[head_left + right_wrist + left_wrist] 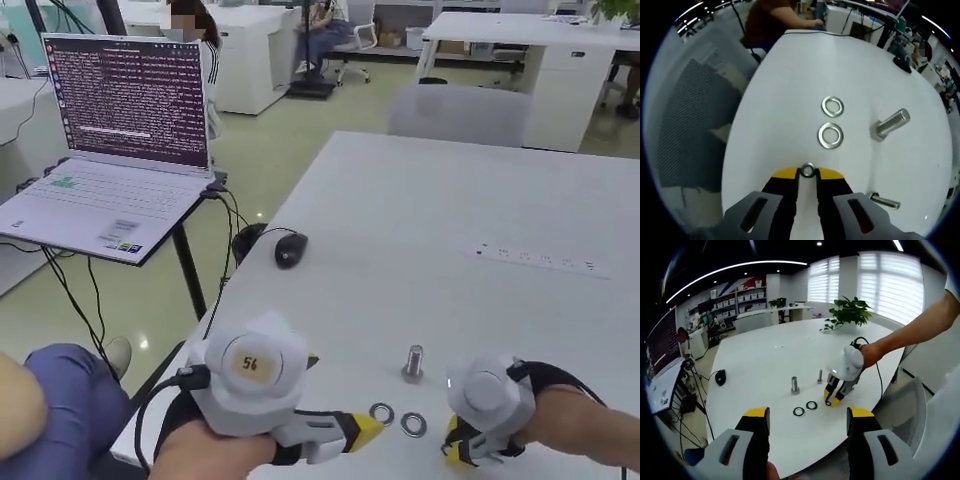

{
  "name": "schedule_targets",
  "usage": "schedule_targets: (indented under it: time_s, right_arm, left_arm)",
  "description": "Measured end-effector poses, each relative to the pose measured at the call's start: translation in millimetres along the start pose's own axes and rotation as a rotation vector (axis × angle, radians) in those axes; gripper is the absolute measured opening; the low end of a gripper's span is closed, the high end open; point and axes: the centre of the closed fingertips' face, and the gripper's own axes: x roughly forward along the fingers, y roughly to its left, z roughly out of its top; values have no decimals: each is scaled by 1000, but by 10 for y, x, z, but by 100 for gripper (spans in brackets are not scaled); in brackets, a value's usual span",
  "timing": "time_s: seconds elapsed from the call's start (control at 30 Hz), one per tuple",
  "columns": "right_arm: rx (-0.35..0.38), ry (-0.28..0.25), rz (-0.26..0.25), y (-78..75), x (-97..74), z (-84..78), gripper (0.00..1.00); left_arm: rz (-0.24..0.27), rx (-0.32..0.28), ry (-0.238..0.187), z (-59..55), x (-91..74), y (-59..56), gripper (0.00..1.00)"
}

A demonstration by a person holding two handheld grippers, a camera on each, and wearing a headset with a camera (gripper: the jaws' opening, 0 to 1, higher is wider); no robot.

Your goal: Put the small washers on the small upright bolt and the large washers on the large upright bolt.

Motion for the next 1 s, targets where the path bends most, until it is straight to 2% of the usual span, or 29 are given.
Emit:
schedule_targets:
  time_s: [0.17, 0.47, 0.57, 0.73, 0.9, 1.0]
  right_arm:
    - [26, -18, -9, -3, -4, -12, 14]
    - [128, -63, -51, -27, -41, -53, 13]
    - [193, -119, -67, -43, -81, -28, 13]
    - [255, -148, -89, -83, -123, -70, 13]
    - [324, -192, -139, -162, -237, -76, 13]
    - [377, -217, -194, -276, -376, -114, 13]
  left_arm:
    - [6, -4, 1, -17, -7, 5, 62]
    - [18, -7, -7, 12, -19, 38, 62]
    - [20, -12, -9, 8, -29, 43, 62]
    - [20, -15, -7, -13, -26, 45, 62]
    - [16, -16, -11, 4, -15, 40, 62]
    - [15, -13, -15, 30, -8, 49, 62]
